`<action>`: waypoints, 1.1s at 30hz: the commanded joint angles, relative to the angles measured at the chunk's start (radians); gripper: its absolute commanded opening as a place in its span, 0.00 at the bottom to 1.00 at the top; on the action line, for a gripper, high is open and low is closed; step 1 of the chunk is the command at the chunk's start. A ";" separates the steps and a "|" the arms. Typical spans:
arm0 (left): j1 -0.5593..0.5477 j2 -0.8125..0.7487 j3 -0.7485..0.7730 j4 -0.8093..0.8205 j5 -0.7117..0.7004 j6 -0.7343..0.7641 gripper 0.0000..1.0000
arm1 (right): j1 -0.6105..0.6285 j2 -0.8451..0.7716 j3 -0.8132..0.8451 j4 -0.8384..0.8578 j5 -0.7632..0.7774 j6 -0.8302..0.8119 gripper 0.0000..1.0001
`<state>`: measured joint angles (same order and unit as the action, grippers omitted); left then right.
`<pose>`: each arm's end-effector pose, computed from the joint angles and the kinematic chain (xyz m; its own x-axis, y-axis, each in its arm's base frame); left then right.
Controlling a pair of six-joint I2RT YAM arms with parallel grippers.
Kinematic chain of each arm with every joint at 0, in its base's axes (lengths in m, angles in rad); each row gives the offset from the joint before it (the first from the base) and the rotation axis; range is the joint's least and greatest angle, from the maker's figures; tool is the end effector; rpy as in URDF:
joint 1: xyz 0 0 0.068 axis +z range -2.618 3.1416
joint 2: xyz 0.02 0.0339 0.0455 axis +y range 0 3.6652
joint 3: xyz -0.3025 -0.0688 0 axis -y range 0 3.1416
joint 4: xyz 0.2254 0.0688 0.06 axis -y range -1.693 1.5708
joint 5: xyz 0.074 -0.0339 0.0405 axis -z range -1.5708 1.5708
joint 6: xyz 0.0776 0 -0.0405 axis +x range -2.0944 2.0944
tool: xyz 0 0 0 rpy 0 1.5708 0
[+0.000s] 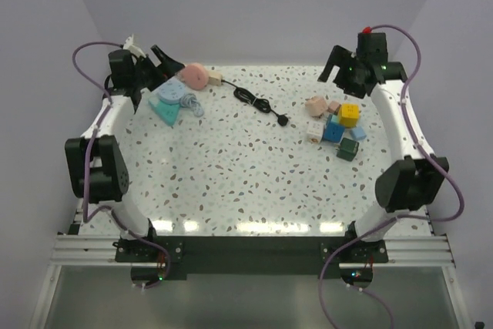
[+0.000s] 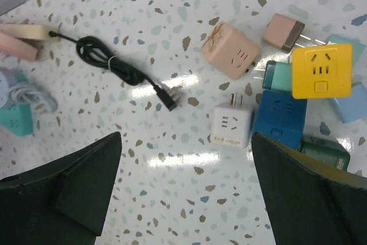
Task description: Pull the plug off the socket
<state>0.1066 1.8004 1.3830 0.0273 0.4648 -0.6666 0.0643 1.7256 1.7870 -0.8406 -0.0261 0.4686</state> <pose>0.4530 0.0135 0.3170 -0.4933 -0.6087 -0.6215 0.0154 0.7082 -0.7058 0.3948 0.0275 0.3796 -0.6630 0.4097 -0.6265 0.2429 0.9094 0.3377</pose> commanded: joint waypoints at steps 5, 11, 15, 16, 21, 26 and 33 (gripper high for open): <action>-0.013 -0.377 -0.226 0.060 0.100 0.045 1.00 | -0.003 -0.328 -0.349 0.153 -0.166 -0.030 0.99; -0.022 -0.607 -0.415 0.072 0.130 0.055 1.00 | -0.003 -0.630 -0.582 0.189 -0.193 -0.025 0.99; -0.024 -0.705 -0.508 0.094 0.138 0.071 1.00 | -0.004 -0.817 -0.646 0.161 -0.164 -0.041 0.99; -0.024 -0.734 -0.518 0.094 0.140 0.079 1.00 | -0.001 -0.849 -0.649 0.137 -0.140 -0.035 0.99; -0.030 -0.768 -0.536 0.051 0.124 0.118 1.00 | -0.001 -0.997 -0.667 0.014 0.023 -0.008 0.99; -0.042 -0.740 -0.516 0.100 0.156 0.093 1.00 | 0.003 -1.048 -0.664 -0.035 0.012 0.041 0.99; -0.074 -0.728 -0.498 0.080 0.149 0.131 1.00 | 0.029 -1.049 -0.603 -0.083 0.111 0.048 0.99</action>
<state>0.0475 1.0760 0.8524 0.0708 0.5995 -0.5777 0.0795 0.6758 1.1355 -0.8867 -0.0166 0.4946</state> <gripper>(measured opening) 0.997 0.987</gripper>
